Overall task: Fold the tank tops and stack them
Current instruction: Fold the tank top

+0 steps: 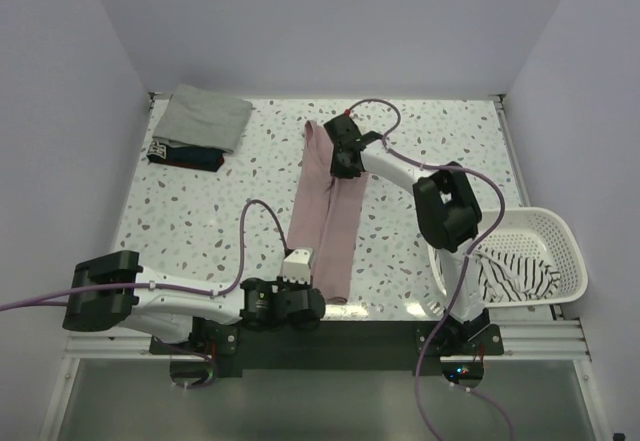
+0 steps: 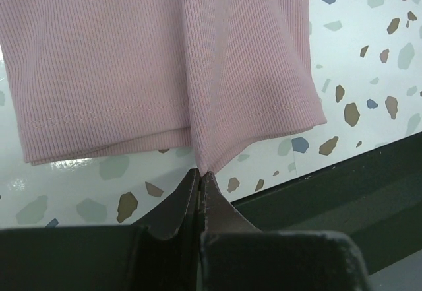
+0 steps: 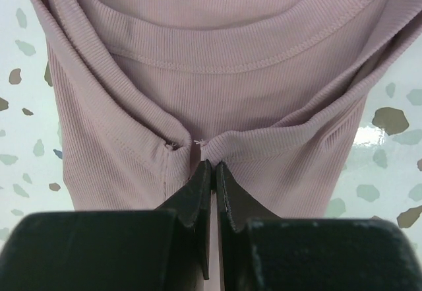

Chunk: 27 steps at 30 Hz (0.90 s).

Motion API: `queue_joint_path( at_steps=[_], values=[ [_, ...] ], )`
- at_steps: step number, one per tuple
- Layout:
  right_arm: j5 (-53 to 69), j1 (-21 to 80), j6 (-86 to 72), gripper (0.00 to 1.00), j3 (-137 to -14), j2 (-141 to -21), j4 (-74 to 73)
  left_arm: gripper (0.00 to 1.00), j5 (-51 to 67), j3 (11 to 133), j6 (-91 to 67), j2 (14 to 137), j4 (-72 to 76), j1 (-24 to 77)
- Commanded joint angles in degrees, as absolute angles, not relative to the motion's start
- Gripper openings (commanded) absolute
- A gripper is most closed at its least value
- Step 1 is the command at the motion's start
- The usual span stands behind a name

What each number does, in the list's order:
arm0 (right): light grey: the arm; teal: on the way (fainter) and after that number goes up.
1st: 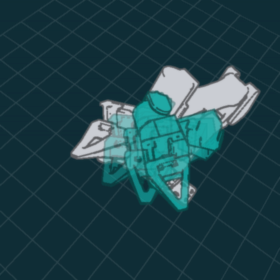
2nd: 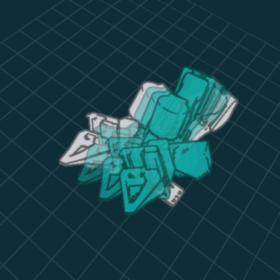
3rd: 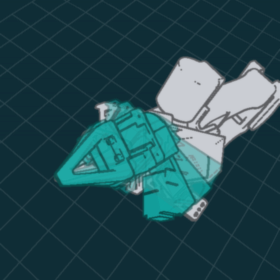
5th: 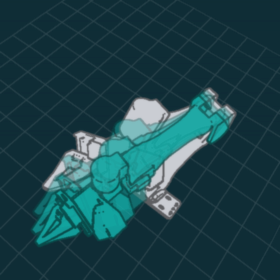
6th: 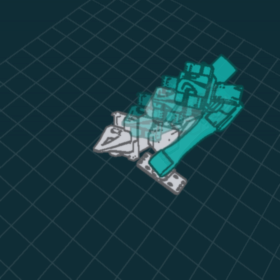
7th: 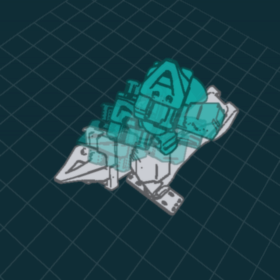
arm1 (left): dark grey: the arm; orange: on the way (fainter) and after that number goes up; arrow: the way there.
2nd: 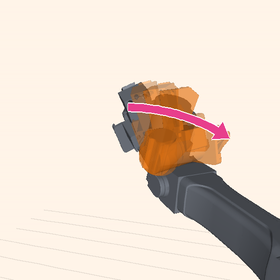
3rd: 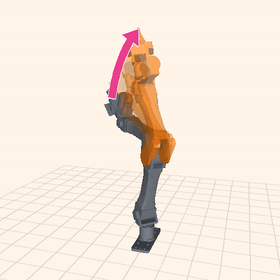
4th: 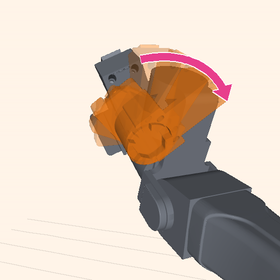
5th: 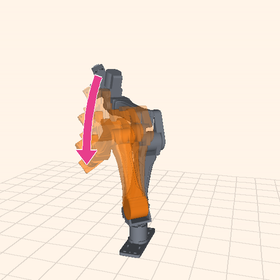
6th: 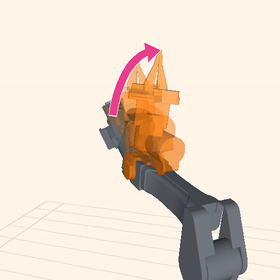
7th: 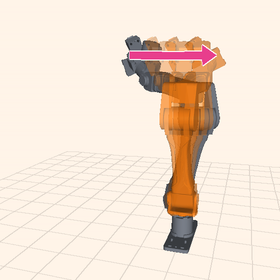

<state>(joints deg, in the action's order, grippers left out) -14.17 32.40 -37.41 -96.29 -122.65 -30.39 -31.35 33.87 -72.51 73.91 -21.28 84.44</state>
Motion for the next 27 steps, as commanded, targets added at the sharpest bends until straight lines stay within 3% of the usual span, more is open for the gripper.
queue_joint_path(
  at_steps=[1,9,12,14,15,18,23,27],
  values=[
    [-17.8,32.7,-38.0,0.0,-100.0,-123.9,-29.6,0.0,-31.0,34.7,-73.9,73.6,-23.6,84.7],
    [-18.7,33.3,-37.3,0.01,-101.1,-125.2,-30.7,0.0,-30.1,34.9,-72.4,74.3,-22.9,84.6],
    [-19.0,33.3,-35.9,0.22,-100.9,-124.5,-30.3,0.03,-29.9,36.0,-71.2,73.7,-23.2,84.1],
    [-18.7,33.3,-35.0,0.28,-101.5,-124.1,-30.1,0.11,-29.9,36.9,-70.5,73.5,-23.7,84.1],
    [-18.5,33.3,-34.6,0.36,-101.7,-123.6,-29.9,0.22,-30.0,37.4,-70.1,73.4,-24.3,84.0],
    [-18.2,33.3,-33.1,0.47,-102.8,-122.6,-29.8,0.31,-30.3,39.9,-69.2,72.5,-27.0,84.0],
    [-20.6,33.0,-30.7,0.55,-105.9,-120.5,-32.7,0.36,-32.4,44.7,-68.2,68.0,-32.9,83.3],
    [-21.1,31.1,-31.1,0.54,-105.2,-117.6,-34.4,0.31,-29.7,45.8,-63.1,62.9,-32.6,74.1]
  ],
)
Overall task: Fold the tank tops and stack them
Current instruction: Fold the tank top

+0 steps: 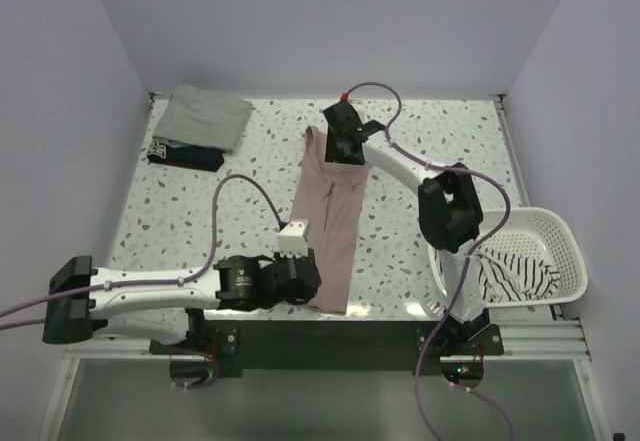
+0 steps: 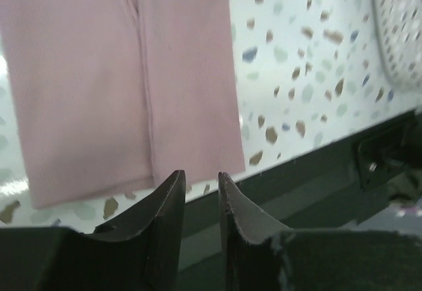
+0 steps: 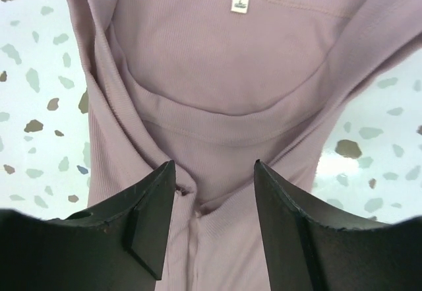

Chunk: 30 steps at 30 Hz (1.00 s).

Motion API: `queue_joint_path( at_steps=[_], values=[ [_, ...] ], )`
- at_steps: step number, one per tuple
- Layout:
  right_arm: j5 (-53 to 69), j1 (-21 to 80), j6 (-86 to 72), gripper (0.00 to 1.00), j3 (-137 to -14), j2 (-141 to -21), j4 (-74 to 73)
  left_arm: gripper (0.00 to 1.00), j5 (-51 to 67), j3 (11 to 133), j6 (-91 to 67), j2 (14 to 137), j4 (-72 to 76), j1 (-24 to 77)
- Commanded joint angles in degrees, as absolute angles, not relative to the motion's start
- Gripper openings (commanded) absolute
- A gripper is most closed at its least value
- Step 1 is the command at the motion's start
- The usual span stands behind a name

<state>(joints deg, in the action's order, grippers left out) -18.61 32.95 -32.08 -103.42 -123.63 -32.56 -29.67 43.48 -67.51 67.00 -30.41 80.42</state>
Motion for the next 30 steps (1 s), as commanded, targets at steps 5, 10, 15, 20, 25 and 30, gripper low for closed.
queue_joint_path(
  at_steps=[5,10,15,20,25,30],
  values=[
    [-18.3,31.0,-31.8,0.53,-95.5,-109.3,-33.8,0.34,-26.6,44.5,-55.6,60.6,-30.5,63.0],
    [-17.3,36.2,-35.0,0.51,-77.0,-98.3,-29.2,0.44,-16.8,38.9,-51.2,61.2,-26.2,50.8],
    [-18.5,44.3,-39.4,0.49,-67.1,-92.8,-27.6,0.44,-11.6,33.3,-51.9,61.9,-24.8,47.0],
    [-19.0,51.1,-44.3,0.48,-58.5,-89.1,-27.2,0.47,-10.1,28.5,-55.6,61.0,-26.5,46.9],
    [-21.2,59.6,-53.7,0.5,-50.6,-81.1,-31.2,0.56,-8.3,24.3,-58.3,55.9,-27.9,46.9],
    [-20.5,66.3,-63.4,0.53,-43.7,-76.2,-33.3,0.58,-4.8,23.6,-56.6,54.5,-27.0,47.0]
  ],
)
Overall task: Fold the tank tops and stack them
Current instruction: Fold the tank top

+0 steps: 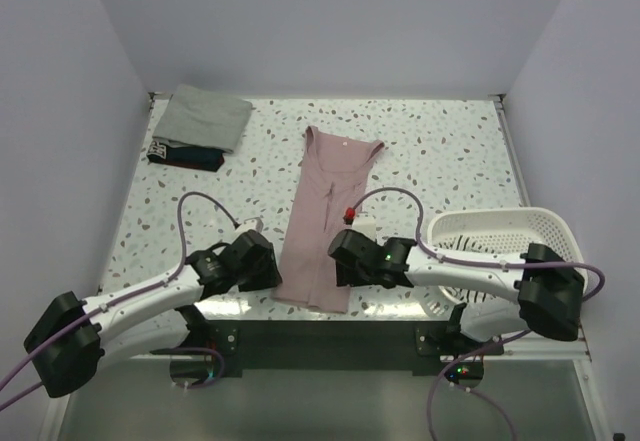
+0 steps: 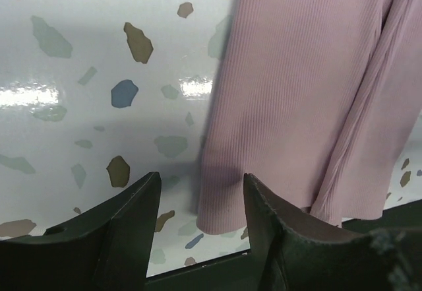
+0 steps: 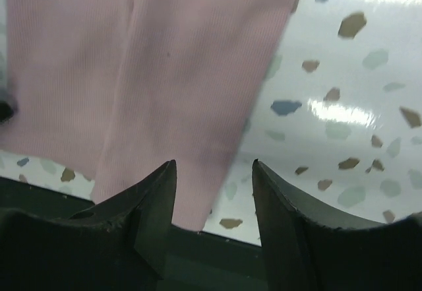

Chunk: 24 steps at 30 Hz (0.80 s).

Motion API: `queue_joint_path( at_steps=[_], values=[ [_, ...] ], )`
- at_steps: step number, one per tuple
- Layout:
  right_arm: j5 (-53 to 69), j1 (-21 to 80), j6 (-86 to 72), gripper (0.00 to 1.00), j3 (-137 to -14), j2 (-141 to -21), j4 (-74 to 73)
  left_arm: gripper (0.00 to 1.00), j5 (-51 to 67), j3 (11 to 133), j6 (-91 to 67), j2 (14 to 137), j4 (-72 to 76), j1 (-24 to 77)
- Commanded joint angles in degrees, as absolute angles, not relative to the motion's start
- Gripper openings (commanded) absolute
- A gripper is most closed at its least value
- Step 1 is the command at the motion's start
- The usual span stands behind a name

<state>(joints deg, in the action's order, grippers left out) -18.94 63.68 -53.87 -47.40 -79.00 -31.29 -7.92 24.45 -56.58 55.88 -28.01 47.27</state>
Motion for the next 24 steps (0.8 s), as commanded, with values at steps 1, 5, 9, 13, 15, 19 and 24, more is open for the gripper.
queue_joint_path(
  at_steps=[1,5,9,13,15,19,24],
  values=[
    [-20.1,67.3,-64.8,0.53,-42.8,-75.8,-33.3,0.58,-4.1,23.4,-56.3,54.1,-26.0,47.1],
    [-18.4,71.6,-71.8,0.54,-38.9,-73.0,-32.7,0.58,-2.6,22.8,-56.0,54.9,-26.9,47.1],
    [-18.2,75.1,-78.0,0.57,-36.0,-71.0,-30.8,0.55,-1.4,21.4,-56.5,55.4,-27.0,47.0],
    [-16.5,75.6,-80.3,0.58,-34.0,-70.8,-26.3,0.49,-1.2,20.8,-56.8,55.9,-27.5,47.0],
    [-16.6,76.4,-82.0,0.58,-33.8,-71.0,-25.3,0.46,-1.1,20.3,-57.0,56.1,-27.6,47.0],
    [-17.6,77.6,-84.0,0.58,-32.9,-70.5,-23.8,0.37,-0.3,19.0,-56.9,56.4,-26.9,47.0],
    [-17.1,78.0,-84.5,0.54,-33.3,-73.7,-21.5,0.32,-0.3,17.6,-56.7,56.5,-25.9,47.2]
  ],
)
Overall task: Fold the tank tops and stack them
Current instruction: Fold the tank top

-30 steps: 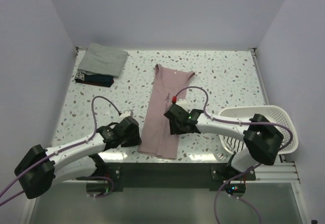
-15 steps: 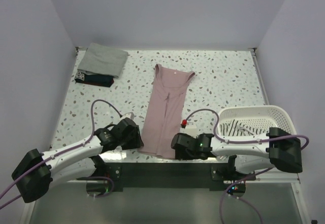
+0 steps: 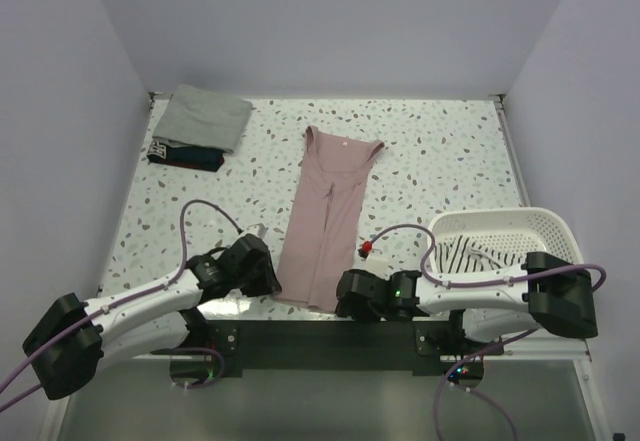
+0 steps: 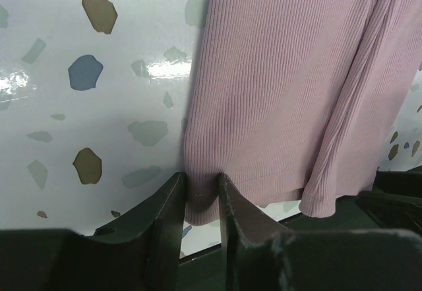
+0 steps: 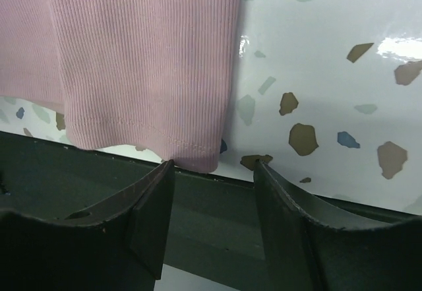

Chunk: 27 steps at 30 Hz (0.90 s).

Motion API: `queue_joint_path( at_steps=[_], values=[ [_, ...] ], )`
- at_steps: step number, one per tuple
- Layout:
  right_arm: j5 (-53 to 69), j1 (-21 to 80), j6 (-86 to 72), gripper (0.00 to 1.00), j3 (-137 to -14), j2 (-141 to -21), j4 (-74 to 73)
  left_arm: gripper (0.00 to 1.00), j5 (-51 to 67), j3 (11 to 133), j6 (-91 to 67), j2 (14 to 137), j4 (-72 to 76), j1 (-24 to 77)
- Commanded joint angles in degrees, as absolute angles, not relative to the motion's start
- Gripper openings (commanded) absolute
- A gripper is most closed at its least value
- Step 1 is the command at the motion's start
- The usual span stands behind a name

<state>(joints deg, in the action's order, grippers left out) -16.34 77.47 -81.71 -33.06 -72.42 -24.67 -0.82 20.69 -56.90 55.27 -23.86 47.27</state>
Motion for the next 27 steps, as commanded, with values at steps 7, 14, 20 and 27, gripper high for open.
queue_joint_path(
  at_steps=[7,14,20,27],
  values=[
    [-18.5,78.2,-85.3,0.39,-32.7,-75.8,-21.3,0.22,1.1,16.2,-56.3,56.2,-24.7,47.8],
    [-19.5,78.6,-82.5,0.04,-35.7,-77.3,-25.4,0.07,0.5,16.3,-58.8,56.1,-25.9,51.8],
    [-21.6,85.2,-82.3,0.0,-40.9,-77.1,-35.8,0.0,0.1,17.3,-66.0,52.7,-31.5,59.1],
    [-26.3,95.3,-88.5,0.0,-48.1,-76.0,-52.0,0.0,1.0,18.9,-70.2,44.0,-39.7,62.6]
  ],
)
